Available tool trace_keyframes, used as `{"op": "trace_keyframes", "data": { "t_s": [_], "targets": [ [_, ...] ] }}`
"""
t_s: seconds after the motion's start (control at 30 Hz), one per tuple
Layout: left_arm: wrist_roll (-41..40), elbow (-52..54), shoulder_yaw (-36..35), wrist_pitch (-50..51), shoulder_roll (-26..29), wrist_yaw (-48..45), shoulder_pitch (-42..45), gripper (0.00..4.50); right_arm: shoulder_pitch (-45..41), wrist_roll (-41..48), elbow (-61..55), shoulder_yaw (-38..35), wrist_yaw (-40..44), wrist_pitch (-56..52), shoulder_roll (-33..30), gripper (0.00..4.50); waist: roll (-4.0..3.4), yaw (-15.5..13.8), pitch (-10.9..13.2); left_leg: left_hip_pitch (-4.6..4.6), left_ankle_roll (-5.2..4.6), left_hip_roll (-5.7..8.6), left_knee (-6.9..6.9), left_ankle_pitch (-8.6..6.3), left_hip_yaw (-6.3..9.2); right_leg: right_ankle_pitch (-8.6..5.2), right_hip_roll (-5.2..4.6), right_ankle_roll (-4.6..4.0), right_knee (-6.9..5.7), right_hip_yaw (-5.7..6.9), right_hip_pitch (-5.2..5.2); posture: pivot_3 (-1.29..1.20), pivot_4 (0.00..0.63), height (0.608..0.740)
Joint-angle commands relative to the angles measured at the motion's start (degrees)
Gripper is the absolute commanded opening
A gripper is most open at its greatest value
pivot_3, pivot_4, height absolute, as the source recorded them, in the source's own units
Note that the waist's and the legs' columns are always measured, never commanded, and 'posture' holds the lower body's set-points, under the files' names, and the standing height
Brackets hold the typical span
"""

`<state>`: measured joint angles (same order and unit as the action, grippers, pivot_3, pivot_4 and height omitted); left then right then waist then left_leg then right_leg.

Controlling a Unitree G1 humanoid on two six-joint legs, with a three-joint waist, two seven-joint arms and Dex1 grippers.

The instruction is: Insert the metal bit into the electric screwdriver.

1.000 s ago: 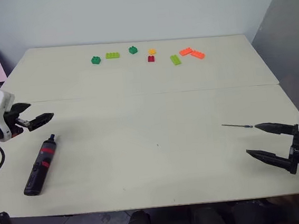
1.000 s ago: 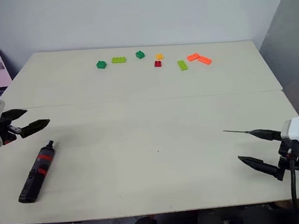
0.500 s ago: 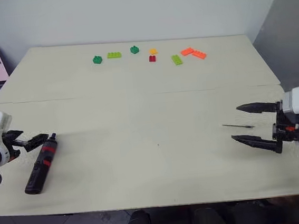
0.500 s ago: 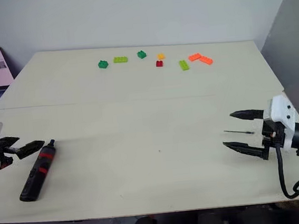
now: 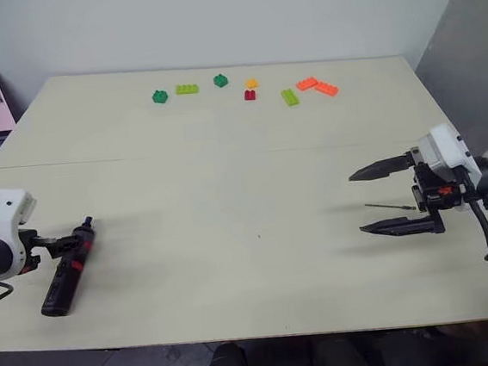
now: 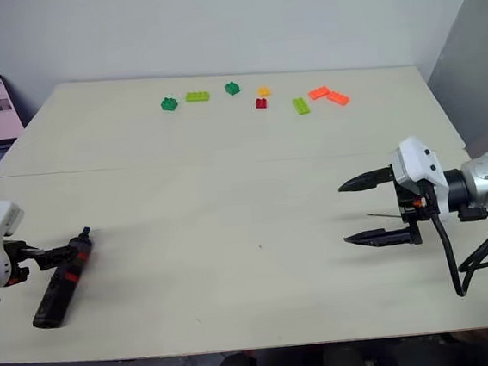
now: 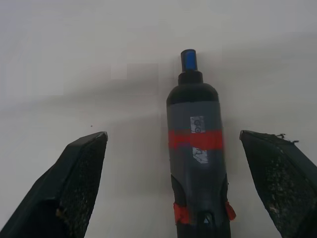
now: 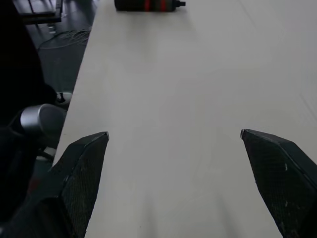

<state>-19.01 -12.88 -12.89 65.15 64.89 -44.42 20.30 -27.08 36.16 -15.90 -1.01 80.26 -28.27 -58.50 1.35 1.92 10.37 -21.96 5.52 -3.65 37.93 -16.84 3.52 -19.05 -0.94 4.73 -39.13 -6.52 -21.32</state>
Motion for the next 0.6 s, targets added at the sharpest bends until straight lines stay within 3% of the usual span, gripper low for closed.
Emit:
{"op": "trace_keyframes", "data": {
  "t_s": [0.03,0.3,0.6],
  "targets": [
    [0.7,-3.94,3.23,4.85,-0.79,1.23,5.05,4.48,-5.48,1.76,-0.04,0.97,4.05,-0.87,-0.07,4.5,-0.02,0.04,0.01,0.0,0.0,0.0,-0.01,0.0,0.0,0.0,0.0,0.0,-0.02,0.0,-0.04,0.0,0.15,0.74],
    [2.84,-14.82,9.98,9.22,-4.06,3.28,19.07,4.48,-8.59,-0.31,2.38,3.4,5.98,0.21,0.69,4.5,0.02,-0.13,-0.01,0.01,0.0,0.02,0.05,0.0,0.15,0.0,-0.02,0.0,-0.27,0.22,-0.04,0.0,0.15,0.74],
    [7.81,-27.12,17.69,4.28,-4.58,0.39,28.42,4.48,-8.62,-0.66,2.02,3.63,5.55,-0.15,1.41,4.5,0.01,0.28,0.0,0.02,0.01,-0.01,0.06,0.01,0.37,-0.01,-0.14,-0.01,-0.4,0.81,-0.09,0.0,0.15,0.74]
  ]
}}
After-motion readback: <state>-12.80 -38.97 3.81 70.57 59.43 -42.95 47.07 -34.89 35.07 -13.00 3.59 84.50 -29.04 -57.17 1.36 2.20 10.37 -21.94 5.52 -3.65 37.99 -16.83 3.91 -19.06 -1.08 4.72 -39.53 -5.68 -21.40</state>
